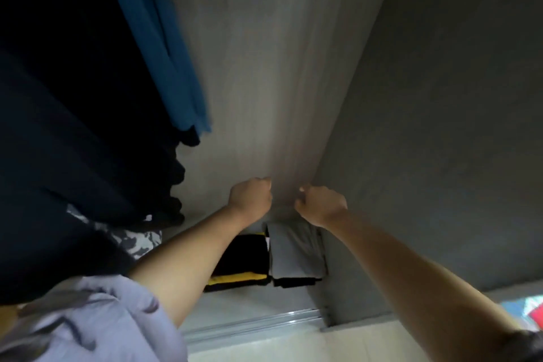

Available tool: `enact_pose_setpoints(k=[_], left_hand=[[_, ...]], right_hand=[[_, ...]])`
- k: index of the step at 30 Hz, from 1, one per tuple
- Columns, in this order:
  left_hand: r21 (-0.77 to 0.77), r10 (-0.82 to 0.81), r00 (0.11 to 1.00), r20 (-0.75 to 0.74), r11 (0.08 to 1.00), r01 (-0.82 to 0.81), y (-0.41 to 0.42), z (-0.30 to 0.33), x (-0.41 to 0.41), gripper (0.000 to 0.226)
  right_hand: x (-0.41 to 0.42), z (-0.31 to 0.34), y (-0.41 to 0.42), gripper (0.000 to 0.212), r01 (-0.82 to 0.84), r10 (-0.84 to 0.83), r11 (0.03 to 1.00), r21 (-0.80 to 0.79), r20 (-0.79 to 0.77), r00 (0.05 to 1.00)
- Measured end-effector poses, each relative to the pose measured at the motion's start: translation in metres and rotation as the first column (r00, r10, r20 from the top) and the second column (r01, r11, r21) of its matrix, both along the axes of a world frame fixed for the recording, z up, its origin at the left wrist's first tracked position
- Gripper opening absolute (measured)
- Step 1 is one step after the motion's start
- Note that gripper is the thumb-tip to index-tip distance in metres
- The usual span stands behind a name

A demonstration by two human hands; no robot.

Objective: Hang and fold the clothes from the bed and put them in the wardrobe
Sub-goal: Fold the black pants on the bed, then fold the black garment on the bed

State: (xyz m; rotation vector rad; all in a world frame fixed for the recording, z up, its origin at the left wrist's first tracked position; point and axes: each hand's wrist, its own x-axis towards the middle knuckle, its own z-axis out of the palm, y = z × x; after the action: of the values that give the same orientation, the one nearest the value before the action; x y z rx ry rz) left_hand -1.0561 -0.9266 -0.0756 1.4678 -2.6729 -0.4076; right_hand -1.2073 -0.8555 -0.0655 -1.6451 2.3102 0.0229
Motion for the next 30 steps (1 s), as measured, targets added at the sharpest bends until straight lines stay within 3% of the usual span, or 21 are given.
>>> enact_pose_setpoints(k=[7,12,20,24,30], left_hand=[[0.008,-0.221,0.975,0.013,0.975,0.221,0.053,0.061,-0.035,0.024],[0.038,-0.476,0.880,0.009,0.879,0.475,0.137,0.070,-0.071,0.021],[0.095,-0.820,0.572,-0.010,0.569,0.817,0.328,0.072,-0.162,0.021],[0.082,-0.917,0.398,0.005,0.397,0.914,0.413,0.066,-0.213,0.020],[0.099,-0.960,0.279,0.012,0.279,0.955,0.532,0.067,-0.304,0.019]], right_hand=[[-0.023,0.061,0.082,0.040,0.198,-0.194,0.979,0.046,-0.078,0.978],[-0.026,0.070,0.199,0.031,0.407,-0.404,0.913,0.025,-0.085,0.911],[-0.045,0.076,0.437,0.025,0.802,-0.799,0.594,0.063,-0.075,0.597],[-0.067,0.072,0.536,0.027,0.891,-0.890,0.447,0.078,-0.059,0.452],[-0.118,0.066,0.661,0.026,0.945,-0.945,0.320,0.074,-0.045,0.323]])
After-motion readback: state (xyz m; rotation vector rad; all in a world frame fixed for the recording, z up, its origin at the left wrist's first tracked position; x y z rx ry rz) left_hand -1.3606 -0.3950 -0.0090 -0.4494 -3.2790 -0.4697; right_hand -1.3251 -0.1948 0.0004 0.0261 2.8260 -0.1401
